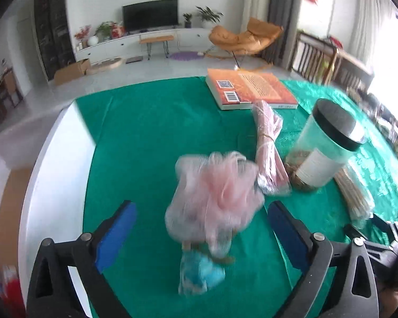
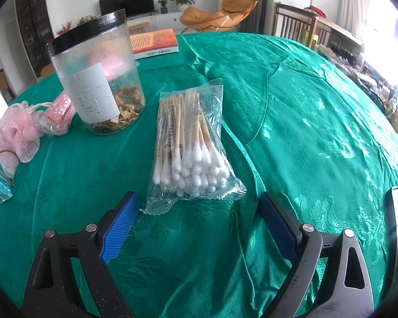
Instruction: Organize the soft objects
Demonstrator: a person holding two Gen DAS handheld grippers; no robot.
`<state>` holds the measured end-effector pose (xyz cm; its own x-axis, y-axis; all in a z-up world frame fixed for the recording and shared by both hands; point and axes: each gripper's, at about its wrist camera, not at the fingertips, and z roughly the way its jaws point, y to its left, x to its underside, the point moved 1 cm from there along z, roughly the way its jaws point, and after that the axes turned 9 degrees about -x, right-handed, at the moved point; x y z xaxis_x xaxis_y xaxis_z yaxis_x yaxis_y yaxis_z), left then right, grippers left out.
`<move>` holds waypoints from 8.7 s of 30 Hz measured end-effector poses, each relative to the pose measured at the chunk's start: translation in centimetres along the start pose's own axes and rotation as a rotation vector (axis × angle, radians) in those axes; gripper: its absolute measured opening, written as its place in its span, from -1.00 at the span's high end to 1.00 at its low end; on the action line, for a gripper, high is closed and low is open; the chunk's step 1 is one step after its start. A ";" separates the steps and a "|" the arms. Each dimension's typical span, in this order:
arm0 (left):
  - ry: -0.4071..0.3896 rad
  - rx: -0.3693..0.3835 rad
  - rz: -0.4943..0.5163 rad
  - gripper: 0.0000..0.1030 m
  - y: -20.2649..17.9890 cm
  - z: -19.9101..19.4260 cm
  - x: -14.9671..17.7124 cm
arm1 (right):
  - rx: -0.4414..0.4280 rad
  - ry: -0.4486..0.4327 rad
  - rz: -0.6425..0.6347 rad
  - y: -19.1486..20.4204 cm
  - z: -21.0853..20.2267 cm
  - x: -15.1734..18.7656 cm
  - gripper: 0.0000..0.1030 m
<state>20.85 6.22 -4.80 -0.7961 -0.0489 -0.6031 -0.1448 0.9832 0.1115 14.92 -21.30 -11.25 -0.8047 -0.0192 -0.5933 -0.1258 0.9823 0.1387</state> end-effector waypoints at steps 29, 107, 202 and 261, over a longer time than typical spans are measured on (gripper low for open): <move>-0.223 -0.173 0.109 0.57 1.4 -5.9 -5.8 | -0.047 0.127 0.090 -0.6 -1.7 -9.3 0.40; 0.031 0.001 0.014 -1.00 -0.4 -1.1 14.6 | -0.008 0.003 -0.028 7.6 -2.9 5.3 -0.76; 0.052 -0.086 -0.163 -0.78 1.4 2.7 9.3 | -0.009 0.004 -0.028 7.6 -3.0 5.3 -0.77; 0.040 -0.115 -0.150 -0.99 2.4 4.1 8.7 | -0.165 0.127 -0.281 17.4 0.9 -1.1 0.34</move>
<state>16.00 8.82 -12.97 -0.7830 -0.2022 -0.5882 -0.3277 0.9379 0.1138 14.21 -4.00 -8.91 -0.7898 -0.3173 -0.5248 -0.4362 0.8922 0.1169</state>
